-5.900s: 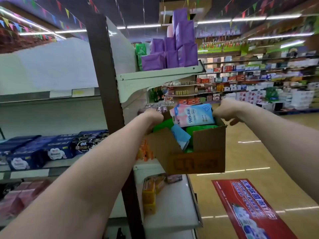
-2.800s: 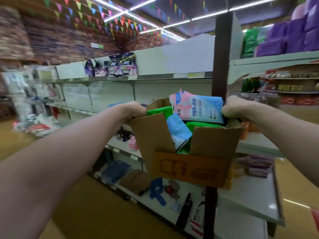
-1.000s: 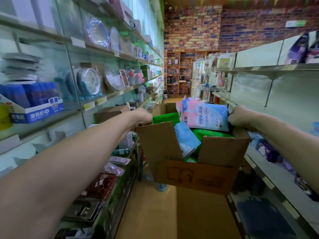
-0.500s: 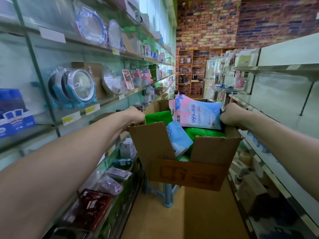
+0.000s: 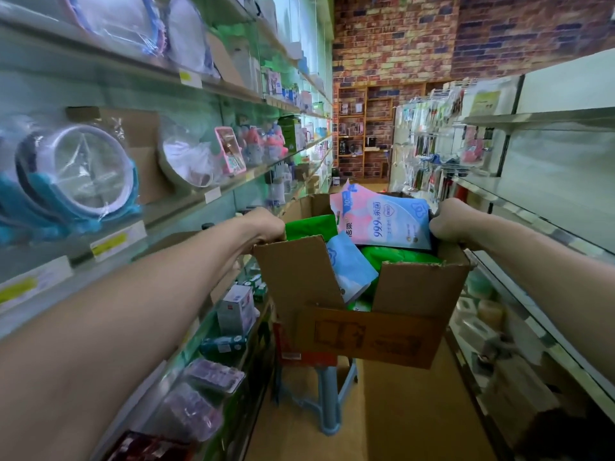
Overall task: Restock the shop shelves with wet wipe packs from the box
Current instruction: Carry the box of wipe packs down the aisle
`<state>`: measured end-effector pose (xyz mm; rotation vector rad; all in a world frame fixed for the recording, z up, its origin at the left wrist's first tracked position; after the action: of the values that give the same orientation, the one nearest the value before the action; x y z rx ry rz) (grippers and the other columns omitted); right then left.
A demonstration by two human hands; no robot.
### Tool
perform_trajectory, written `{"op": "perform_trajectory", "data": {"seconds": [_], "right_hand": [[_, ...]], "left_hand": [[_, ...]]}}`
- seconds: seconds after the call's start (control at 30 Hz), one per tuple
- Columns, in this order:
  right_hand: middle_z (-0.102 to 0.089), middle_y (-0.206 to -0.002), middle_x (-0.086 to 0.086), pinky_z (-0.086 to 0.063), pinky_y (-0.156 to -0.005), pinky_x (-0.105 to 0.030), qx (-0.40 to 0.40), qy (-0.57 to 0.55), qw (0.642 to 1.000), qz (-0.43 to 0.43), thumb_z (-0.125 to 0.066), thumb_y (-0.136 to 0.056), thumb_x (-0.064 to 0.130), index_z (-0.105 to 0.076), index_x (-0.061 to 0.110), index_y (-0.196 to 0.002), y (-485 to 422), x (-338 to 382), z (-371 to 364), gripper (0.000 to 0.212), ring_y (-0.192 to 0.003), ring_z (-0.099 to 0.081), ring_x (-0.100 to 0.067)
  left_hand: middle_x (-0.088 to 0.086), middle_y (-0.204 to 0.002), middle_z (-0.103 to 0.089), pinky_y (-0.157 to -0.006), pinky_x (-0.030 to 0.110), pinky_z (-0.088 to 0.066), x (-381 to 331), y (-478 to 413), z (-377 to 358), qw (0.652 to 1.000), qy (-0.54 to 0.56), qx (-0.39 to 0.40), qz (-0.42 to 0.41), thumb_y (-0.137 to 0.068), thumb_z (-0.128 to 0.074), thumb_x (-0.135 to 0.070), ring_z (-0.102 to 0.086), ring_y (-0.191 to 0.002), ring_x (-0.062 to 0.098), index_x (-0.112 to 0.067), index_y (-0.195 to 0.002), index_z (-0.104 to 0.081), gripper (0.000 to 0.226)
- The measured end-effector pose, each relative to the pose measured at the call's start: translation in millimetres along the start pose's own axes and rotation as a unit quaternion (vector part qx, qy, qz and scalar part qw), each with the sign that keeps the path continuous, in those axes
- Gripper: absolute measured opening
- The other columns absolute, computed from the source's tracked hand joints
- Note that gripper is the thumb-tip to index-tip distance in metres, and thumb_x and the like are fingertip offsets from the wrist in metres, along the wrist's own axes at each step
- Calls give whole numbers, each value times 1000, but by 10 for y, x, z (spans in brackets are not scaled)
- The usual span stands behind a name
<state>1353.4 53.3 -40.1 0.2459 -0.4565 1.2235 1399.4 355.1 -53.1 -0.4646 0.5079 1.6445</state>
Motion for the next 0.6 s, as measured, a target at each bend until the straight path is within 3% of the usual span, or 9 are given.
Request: {"op": "perform_trajectory", "data": {"seconds": [0.33, 0.5, 0.6], "right_hand": [[-46, -71, -16, -38, -46, -29, -7, -14, 1000, -1, -41, -93, 1, -45, -3, -76, -1224, 169, -262, 19, -58, -46, -25], [-46, -70, -14, -39, -49, -29, 10, -8, 1000, 4, -41, -93, 2, -46, -1, -73, -1947, 175, -484, 21, -61, -47, -25], [-48, -70, -13, -39, -51, -26, 22, 10, 1000, 12, -43, -93, 4, -47, 1, -72, -2452, 153, -653, 22, -64, -50, -24]], "left_hand": [[9, -85, -57, -54, 25, -39, -162, -1273, -186, 1000, 27, 3, -2, -89, -62, -9, -48, -60, 16, 1, -112, -64, 25], [10, -93, -60, -51, 25, -39, -248, -1907, -389, 1000, 25, -2, 15, -90, -61, -10, -49, -59, 15, 1, -117, -61, 30], [9, -84, -58, -46, 24, -36, -307, -2315, -522, 999, 13, -8, 36, -90, -60, -11, -48, -58, 14, 2, -117, -60, 30]]}}
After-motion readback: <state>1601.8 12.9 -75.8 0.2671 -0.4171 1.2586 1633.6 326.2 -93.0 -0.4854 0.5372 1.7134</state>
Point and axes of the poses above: each hand's wrist, its own y-axis away from the middle knuckle, its own z-axis out of the back of the hand, x = y × z, the point moved 6 cm from there along -y, towards the middle knuckle
